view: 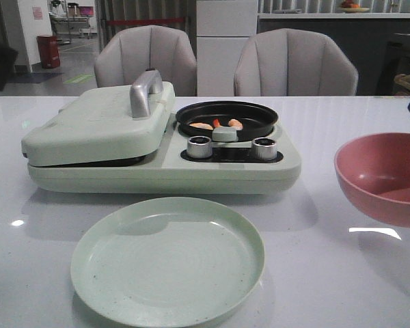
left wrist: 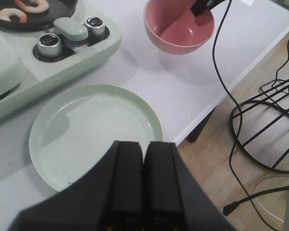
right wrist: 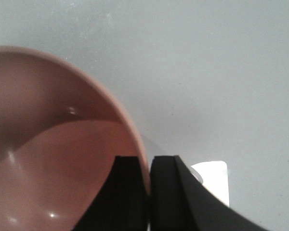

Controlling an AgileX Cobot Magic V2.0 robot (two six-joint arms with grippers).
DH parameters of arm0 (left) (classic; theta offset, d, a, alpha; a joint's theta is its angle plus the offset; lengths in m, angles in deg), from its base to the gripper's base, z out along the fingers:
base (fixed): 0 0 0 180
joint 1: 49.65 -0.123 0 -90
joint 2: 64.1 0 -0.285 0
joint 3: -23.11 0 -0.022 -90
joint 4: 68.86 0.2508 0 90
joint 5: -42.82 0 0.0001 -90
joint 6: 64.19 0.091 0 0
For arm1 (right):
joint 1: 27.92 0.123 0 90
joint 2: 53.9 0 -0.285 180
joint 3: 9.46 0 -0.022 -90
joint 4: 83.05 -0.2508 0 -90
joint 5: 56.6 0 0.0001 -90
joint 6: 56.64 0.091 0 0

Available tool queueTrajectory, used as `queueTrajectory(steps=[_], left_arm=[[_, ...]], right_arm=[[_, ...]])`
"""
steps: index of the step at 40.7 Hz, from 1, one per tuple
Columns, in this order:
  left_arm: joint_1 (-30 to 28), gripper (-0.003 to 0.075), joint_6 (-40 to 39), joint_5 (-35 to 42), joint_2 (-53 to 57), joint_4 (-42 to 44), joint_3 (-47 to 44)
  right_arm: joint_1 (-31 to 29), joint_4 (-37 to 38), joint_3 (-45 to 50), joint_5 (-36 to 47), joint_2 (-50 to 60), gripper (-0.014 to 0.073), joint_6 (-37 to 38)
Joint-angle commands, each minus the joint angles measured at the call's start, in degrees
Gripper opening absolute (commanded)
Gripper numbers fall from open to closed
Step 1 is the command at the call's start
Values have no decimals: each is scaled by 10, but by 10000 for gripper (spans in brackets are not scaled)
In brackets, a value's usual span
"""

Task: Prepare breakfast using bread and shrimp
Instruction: 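Set the empty pink bowl back on the table and release it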

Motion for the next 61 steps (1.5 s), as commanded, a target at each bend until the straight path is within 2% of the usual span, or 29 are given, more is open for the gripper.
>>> queueTrajectory(steps=[1, 6, 13, 17, 26, 31, 43, 50, 61], left_arm=[[3, 100, -1, 33, 1, -14, 17], [3, 100, -1, 33, 1, -14, 17], [3, 100, -1, 33, 1, -19, 17], [3, 100, -1, 33, 1, -19, 17], [3, 100, -1, 31, 1, -19, 17], [3, 100, -1, 30, 1, -19, 17], [3, 100, -1, 30, 1, -19, 17], [3, 100, -1, 30, 1, -19, 17], [3, 100, -1, 34, 1, -19, 17]], right_arm=[[-5, -14, -12, 60, -3, 44, -13], [-5, -15, -12, 76, -24, 90, -13], [-5, -11, -14, 81, -27, 367, -13], [-5, 13, -16, 76, -18, 442, -13], [14, 73, -26, 5, 77, 444, -13], [67, 85, -20, -59, 170, 444, -14], [199, 95, 28, -119, 382, 444, -13], [210, 69, 76, -140, 505, 444, -13], [210, 69, 165, -164, 640, 441, -13]])
